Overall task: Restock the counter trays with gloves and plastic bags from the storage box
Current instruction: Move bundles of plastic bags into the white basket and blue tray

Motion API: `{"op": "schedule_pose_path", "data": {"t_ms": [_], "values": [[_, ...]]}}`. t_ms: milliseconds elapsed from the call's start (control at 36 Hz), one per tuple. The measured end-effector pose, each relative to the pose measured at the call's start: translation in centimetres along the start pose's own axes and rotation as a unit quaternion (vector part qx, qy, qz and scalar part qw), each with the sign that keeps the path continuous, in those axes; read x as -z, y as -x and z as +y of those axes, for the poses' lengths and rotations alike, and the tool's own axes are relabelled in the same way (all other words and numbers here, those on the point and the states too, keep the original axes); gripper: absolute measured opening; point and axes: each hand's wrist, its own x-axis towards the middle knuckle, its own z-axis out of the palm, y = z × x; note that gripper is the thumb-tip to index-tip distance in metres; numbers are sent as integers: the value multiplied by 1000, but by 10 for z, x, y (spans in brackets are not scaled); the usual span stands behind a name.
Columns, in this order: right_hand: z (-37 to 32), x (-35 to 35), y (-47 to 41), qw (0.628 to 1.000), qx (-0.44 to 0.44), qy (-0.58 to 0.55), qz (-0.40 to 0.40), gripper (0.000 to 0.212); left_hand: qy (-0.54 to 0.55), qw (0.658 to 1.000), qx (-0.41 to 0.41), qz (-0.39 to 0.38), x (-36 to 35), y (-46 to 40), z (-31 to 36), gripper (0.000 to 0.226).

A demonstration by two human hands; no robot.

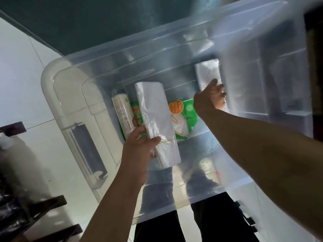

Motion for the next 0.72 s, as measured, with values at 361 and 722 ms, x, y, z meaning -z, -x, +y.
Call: {"op": "schedule_pose_path", "data": {"t_ms": [361,722], "values": [[25,60,29,979,-37,-199,-21,45,44,999,7,-29,12,44,19,38],[73,292,186,812,190,-541,-108,25,-34,992,-100,-71,12,169,114,37]]}}
